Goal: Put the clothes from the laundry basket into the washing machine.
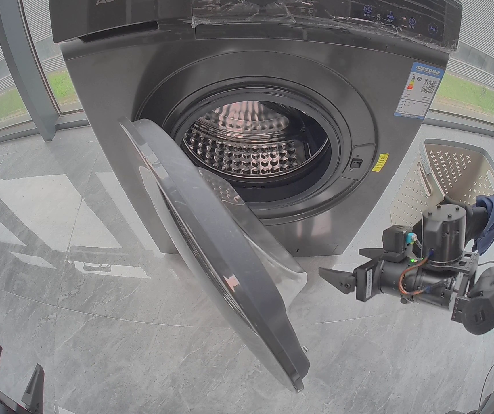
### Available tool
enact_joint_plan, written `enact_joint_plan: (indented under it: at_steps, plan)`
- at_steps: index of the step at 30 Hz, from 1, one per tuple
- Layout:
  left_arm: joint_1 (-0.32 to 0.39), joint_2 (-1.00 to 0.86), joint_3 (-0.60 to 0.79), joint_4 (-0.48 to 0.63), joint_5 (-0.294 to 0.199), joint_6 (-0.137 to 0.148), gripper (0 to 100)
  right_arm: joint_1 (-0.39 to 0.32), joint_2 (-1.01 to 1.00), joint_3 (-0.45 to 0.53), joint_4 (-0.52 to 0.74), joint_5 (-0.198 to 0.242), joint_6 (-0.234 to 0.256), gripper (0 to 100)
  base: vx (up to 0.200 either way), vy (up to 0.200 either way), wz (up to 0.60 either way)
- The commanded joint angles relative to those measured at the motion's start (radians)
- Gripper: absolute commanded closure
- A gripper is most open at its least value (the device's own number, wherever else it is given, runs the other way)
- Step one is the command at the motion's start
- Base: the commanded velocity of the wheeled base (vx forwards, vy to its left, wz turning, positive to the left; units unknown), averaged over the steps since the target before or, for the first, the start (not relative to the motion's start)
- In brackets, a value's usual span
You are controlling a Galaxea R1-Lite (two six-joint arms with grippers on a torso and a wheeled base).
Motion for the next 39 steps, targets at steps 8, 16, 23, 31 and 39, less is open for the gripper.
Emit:
enact_joint_plan:
  at_steps: [8, 16, 23, 31, 39]
  plan:
    - [0.0, -0.015, 0.015, 0.0, 0.0, 0.0, 0, 0.047, 0.181, -0.142, -0.003, -0.017, 0.004, 0, 0.0, 0.0, 0.0]
    - [0.0, -0.015, 0.013, 0.0, 0.0, 0.0, 0, 0.076, 0.162, -0.12, -0.006, -0.02, 0.006, 0, 0.0, 0.0, 0.0]
    - [0.0, -0.015, 0.015, 0.0, 0.0, 0.0, 0, 0.079, 0.21, -0.139, -0.029, -0.024, 0.006, 0, 0.0, 0.0, 0.0]
    - [0.0, -0.015, 0.015, 0.0, 0.0, 0.0, 0, 0.176, 0.259, -0.139, -0.09, -0.047, 0.009, 0, 0.0, 0.0, 0.0]
    - [0.0, -0.015, 0.015, 0.0, 0.0, 0.0, 0, 0.2, 0.248, -0.126, -0.113, -0.047, 0.012, 0, 0.0, 0.0, 0.0]
